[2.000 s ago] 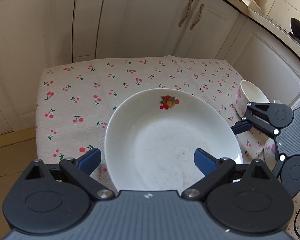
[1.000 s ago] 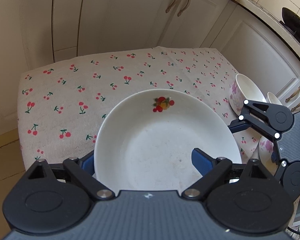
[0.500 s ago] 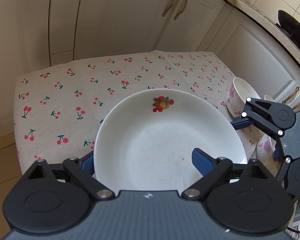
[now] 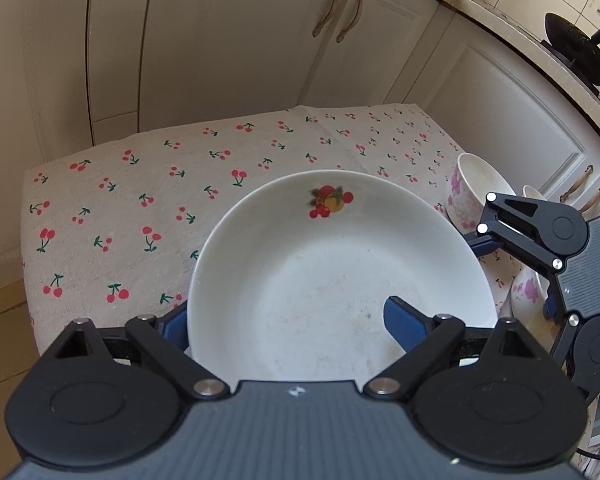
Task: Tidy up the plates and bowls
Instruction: 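Lift the fruit-decorated plate with the left gripper toward the stained plate stack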
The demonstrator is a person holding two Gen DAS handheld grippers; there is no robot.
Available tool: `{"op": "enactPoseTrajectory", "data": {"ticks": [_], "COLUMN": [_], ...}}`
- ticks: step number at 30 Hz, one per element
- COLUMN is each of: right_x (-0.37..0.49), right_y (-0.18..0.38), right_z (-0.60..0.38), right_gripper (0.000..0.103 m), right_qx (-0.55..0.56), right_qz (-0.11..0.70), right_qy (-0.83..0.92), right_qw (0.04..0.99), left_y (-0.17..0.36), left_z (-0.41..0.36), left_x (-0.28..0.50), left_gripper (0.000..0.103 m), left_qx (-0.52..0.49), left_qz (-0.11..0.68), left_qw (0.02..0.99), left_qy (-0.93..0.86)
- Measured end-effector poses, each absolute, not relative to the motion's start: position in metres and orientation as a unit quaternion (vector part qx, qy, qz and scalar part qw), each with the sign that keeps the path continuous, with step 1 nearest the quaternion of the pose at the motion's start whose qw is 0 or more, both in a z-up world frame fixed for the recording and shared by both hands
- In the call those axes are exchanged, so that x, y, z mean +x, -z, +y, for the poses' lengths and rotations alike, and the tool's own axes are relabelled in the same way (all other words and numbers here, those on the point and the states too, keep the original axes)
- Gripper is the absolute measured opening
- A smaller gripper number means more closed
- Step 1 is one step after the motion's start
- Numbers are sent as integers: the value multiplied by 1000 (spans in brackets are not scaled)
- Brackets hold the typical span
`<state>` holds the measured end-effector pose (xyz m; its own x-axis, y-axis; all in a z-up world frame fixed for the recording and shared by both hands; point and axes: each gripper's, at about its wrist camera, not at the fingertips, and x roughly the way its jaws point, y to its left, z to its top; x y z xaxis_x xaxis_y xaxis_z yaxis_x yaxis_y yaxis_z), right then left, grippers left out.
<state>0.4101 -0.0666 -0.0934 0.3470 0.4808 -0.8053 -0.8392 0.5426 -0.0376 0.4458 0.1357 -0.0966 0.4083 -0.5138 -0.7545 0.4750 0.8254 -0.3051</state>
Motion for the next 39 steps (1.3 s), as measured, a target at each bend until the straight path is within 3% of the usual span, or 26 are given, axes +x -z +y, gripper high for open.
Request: {"op": "enactPoseTrajectory", "data": {"ticks": [16, 39], "right_x": [397, 296], "right_y": [70, 28], "right_z": [-75, -88], "right_gripper": [103, 103], "right_qx": [-232, -219], "right_qz": [370, 352], "right_qy": [-422, -435], "right_qw": [795, 799], "left_y": [75, 38], "left_z": [128, 121], "left_x": [424, 303], "left_gripper": [94, 94], "left_qx": [-11, -6], "left_qz": [442, 426], "left_qw": [849, 864], "left_qy": [288, 267]}}
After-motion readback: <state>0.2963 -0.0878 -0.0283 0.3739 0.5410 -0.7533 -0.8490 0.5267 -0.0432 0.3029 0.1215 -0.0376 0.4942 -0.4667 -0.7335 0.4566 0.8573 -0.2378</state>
